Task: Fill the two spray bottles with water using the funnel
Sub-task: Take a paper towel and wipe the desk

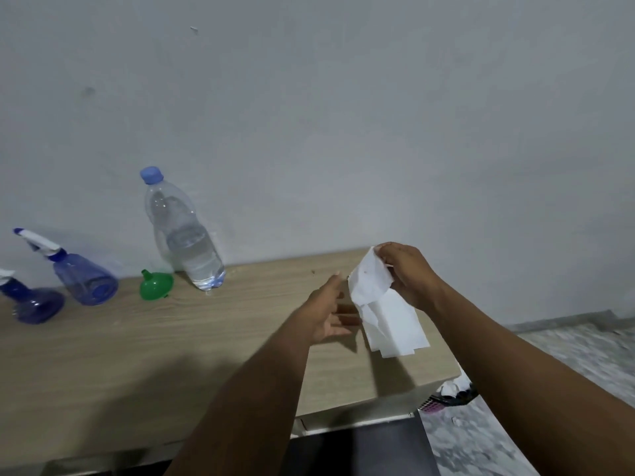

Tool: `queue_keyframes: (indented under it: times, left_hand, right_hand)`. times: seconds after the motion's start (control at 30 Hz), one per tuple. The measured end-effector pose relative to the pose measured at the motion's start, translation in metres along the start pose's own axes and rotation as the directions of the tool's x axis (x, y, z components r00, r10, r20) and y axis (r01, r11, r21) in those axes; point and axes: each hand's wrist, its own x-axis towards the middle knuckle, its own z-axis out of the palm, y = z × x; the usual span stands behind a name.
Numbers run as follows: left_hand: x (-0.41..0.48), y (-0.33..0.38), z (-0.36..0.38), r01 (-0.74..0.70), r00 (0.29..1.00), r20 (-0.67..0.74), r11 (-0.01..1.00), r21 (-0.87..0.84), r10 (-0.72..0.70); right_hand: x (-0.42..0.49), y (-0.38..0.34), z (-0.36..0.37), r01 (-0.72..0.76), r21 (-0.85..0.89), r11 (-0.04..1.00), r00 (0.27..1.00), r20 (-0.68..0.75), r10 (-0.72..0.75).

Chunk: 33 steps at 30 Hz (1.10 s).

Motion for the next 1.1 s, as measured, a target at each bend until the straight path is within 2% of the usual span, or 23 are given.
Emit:
queue_keyframes:
  times: [0.07,0.13,0.37,0.43,0.5,0.57,0.63,0.7,0.77,0.9,1.1]
  left_hand:
    - [-0.002,0.0,-0.006,-0.034,0.999,-0.006,0.996,-0.086,0.034]
    - [-0.003,-0.001,-0.011,-0.108,0.992,-0.075,0.984,-0.139,0.098]
    - [-0.008,-0.003,-0.05,-0.237,0.942,-0.265,0.967,-0.097,0.204]
    - [-0.015,-0.003,-0.063,-0.263,0.932,-0.268,0.964,-0.033,0.245]
    - [-0.025,0.0,-0.075,-0.264,0.934,-0.236,0.963,0.052,0.269]
    - [-0.037,0.006,-0.088,-0.252,0.941,-0.186,0.953,0.169,0.282]
    - [-0.051,0.015,-0.103,-0.235,0.949,-0.138,0.927,0.293,0.284]
    - [-0.064,0.024,-0.122,-0.232,0.952,-0.093,0.886,0.403,0.291]
    - [-0.076,0.03,-0.145,-0.231,0.957,-0.04,0.838,0.494,0.287]
    - [-0.101,0.037,-0.194,-0.186,0.978,0.041,0.755,0.629,0.207]
    - [-0.137,0.048,-0.27,-0.122,0.99,0.057,0.605,0.787,0.126]
  right_hand:
    - [-0.004,0.002,0.007,-0.034,0.034,0.999,0.999,0.039,0.032]
    - [-0.007,0.008,0.01,-0.068,0.015,0.998,0.994,0.082,0.066]
    - [-0.011,0.035,0.025,-0.18,-0.154,0.971,0.978,0.075,0.193]
    - [-0.006,0.044,0.032,-0.151,-0.284,0.947,0.987,0.0,0.158]
    - [-0.002,0.046,0.043,-0.034,-0.397,0.917,0.997,-0.074,0.004]
    - [0.0,0.039,0.06,0.093,-0.415,0.905,0.995,0.003,-0.101]
    - [0.0,0.026,0.08,0.212,-0.448,0.868,0.972,0.187,-0.141]
    - [0.0,0.016,0.102,0.333,-0.542,0.771,0.923,0.355,-0.148]
    - [-0.002,0.009,0.125,0.385,-0.62,0.684,0.888,0.45,-0.091]
    - [-0.018,0.005,0.174,0.428,-0.702,0.568,0.846,0.532,0.02]
    - [-0.042,0.022,0.245,0.37,-0.675,0.639,0.852,0.521,0.056]
